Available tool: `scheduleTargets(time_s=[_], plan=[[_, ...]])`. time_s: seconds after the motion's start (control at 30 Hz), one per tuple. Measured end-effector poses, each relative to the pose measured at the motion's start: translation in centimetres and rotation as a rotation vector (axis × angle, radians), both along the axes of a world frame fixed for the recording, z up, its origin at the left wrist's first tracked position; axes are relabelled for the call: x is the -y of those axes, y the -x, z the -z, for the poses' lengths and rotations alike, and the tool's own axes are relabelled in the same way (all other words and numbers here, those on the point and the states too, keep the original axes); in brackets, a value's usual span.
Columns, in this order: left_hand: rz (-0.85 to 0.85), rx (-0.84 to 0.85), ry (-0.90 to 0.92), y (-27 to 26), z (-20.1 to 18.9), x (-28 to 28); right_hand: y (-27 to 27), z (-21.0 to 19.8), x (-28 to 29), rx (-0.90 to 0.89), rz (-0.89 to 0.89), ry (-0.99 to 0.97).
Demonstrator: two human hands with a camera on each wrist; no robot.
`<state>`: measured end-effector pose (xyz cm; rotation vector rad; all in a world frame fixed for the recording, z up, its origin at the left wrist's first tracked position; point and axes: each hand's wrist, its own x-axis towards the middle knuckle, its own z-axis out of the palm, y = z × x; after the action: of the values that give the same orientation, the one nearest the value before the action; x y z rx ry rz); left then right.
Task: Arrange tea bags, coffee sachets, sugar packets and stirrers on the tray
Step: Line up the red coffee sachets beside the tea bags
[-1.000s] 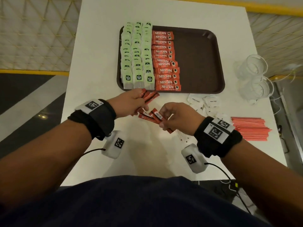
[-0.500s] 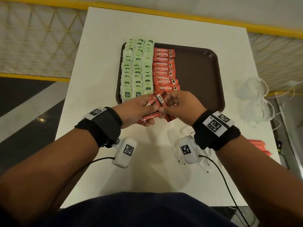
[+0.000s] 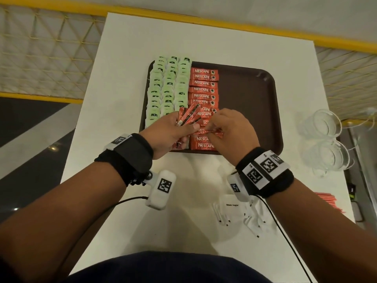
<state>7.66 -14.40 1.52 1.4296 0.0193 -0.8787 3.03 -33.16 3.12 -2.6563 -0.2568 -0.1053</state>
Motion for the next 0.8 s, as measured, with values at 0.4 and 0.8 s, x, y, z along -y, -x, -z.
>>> scheduleTargets(time_s=[0.4,0.8], plan=[[0.065,0.430,-0.256,-1.1,-0.2,0.0,-2.2,-0.5,3.6,-0.558,0.186,-0.520],[-0.272,0.074,-0.139,-3.6,1.3,0.2,-9.3,3.0,6.3,-0.523,0.460,-0.599]])
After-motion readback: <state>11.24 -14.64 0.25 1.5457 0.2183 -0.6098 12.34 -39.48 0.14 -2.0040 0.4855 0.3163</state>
